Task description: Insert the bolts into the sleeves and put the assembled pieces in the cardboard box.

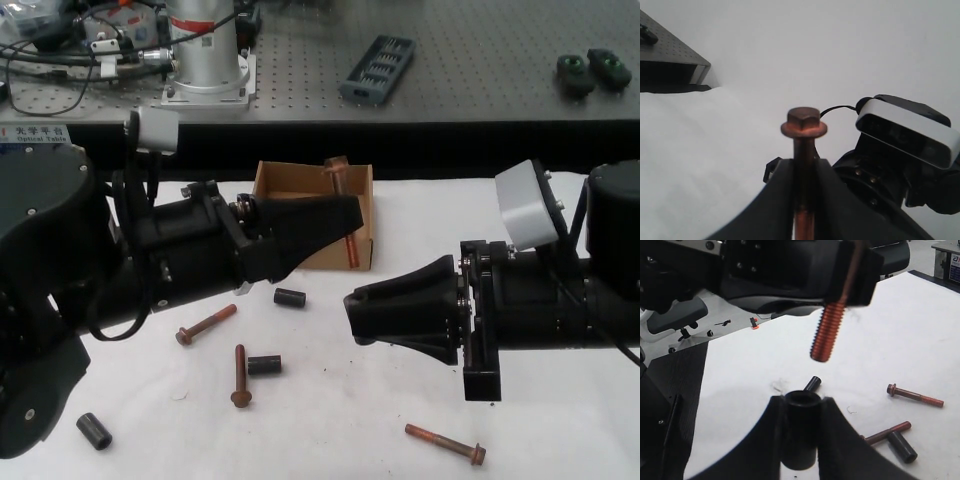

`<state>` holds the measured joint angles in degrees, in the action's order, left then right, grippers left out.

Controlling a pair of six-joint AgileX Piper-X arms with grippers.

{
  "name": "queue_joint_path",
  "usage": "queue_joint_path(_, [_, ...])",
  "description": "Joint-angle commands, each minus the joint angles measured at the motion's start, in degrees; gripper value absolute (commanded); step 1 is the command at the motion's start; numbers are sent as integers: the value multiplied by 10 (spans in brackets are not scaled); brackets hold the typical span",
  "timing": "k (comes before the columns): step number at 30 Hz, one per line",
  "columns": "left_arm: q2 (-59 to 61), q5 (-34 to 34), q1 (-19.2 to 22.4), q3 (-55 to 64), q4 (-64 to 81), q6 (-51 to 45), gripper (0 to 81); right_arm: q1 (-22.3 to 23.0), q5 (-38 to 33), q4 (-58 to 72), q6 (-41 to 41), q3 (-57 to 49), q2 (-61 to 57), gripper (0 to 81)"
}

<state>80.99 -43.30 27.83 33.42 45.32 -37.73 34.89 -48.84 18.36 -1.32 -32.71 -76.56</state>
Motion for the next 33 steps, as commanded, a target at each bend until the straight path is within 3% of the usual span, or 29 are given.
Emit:
queue_joint_path(1, [-1,6,-2,4,-2,8,6,0,8,18,-5,-1,4,44])
queue_joint_path(33, [-1,-12,-2,4,-28,-15,6,0,34,35,-21,-1,4,44])
